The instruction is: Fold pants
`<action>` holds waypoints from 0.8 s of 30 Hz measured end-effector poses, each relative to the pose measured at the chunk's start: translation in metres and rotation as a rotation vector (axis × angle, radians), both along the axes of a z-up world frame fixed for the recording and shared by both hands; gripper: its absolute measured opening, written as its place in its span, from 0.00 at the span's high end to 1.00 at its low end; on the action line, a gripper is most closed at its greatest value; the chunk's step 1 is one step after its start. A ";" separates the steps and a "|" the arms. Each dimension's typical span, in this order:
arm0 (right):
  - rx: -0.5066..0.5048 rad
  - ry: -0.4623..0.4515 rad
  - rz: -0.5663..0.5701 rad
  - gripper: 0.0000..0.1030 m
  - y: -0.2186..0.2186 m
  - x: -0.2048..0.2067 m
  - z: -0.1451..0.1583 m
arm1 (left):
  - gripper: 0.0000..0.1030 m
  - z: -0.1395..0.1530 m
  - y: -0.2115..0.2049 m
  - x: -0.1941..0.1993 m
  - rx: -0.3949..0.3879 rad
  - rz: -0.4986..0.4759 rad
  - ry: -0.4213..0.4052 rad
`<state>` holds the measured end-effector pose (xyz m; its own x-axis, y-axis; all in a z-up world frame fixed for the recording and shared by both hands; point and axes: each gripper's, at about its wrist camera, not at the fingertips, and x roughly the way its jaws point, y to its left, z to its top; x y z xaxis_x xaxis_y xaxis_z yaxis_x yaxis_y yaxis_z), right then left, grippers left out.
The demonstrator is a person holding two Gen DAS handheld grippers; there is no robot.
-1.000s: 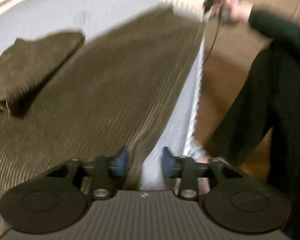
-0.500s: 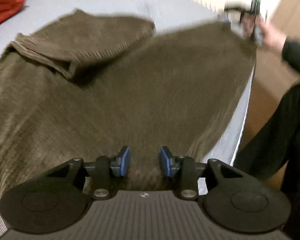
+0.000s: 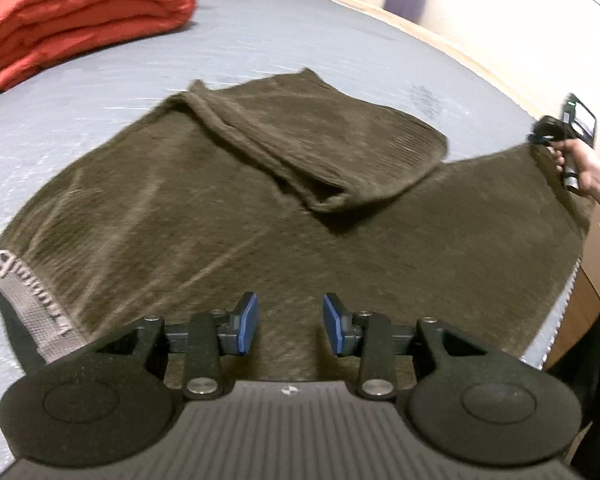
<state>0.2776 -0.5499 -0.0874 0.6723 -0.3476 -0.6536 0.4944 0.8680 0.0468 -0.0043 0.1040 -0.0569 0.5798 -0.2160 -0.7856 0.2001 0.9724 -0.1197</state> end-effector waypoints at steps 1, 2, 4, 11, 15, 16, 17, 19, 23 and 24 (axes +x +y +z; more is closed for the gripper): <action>0.020 -0.041 -0.017 0.95 -0.004 -0.001 0.004 | 0.61 0.001 0.005 -0.001 0.003 0.021 -0.005; 0.018 -0.078 -0.035 0.95 -0.006 -0.001 0.006 | 0.61 0.003 0.009 -0.003 0.005 0.041 -0.007; 0.016 -0.134 -0.060 0.96 -0.014 -0.001 0.008 | 0.61 0.005 0.018 -0.006 0.005 0.058 -0.011; 0.033 -0.075 -0.086 0.78 -0.013 0.010 -0.008 | 0.61 -0.004 0.047 -0.033 0.029 0.090 0.018; -0.009 -0.131 -0.046 0.53 0.010 -0.004 0.021 | 0.75 -0.038 0.080 -0.051 0.164 0.150 0.125; -0.011 -0.146 -0.026 0.52 0.015 -0.006 0.029 | 0.75 -0.039 0.083 -0.059 0.155 0.127 0.098; -0.011 -0.165 -0.006 0.52 0.021 -0.010 0.038 | 0.75 -0.037 0.085 -0.064 0.141 0.126 0.099; -0.002 -0.208 0.033 0.48 0.034 -0.020 0.056 | 0.75 -0.028 0.089 -0.073 0.126 0.146 0.088; 0.014 -0.276 0.097 0.44 0.064 -0.041 0.091 | 0.49 -0.011 0.102 -0.090 0.060 0.225 0.031; 0.026 -0.292 0.118 0.43 0.073 -0.046 0.100 | 0.39 -0.010 0.107 -0.094 0.052 0.254 0.017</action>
